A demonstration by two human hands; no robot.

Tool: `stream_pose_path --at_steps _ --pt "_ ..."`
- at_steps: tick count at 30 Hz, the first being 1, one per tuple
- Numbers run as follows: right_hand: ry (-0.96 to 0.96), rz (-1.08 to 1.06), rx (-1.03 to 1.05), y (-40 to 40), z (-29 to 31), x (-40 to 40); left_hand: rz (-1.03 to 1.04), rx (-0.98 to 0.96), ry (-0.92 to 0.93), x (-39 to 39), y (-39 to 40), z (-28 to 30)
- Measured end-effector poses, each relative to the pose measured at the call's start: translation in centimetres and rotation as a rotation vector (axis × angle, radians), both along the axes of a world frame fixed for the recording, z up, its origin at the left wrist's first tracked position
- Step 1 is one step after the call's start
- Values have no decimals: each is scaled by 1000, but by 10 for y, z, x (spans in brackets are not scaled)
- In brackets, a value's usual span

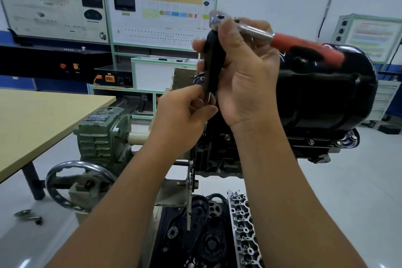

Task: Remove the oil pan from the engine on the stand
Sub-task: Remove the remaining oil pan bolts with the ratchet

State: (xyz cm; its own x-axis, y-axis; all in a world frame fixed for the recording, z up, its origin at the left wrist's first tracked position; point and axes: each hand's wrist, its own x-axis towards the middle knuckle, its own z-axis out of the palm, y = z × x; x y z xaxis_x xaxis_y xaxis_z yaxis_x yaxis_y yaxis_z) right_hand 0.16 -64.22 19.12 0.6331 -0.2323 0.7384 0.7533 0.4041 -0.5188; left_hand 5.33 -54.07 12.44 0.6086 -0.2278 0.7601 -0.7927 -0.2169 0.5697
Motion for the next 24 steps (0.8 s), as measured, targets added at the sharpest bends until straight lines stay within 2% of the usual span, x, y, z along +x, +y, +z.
stream_pose_path --at_steps 4,8,15,20,24 --pt "-31 -7 -26 2 2 -1 27 -23 -36 -3 -2 1" --pt "31 -17 -3 1 3 -2 -28 67 -54 -3 3 1" --pt "-59 -7 -101 7 1 -3 62 -58 -45 0 -2 -3" --pt "11 -13 -76 13 2 -2 -85 17 -87 0 3 -3" --pt "-28 -28 -103 9 0 -3 -48 -48 -72 3 0 -6"
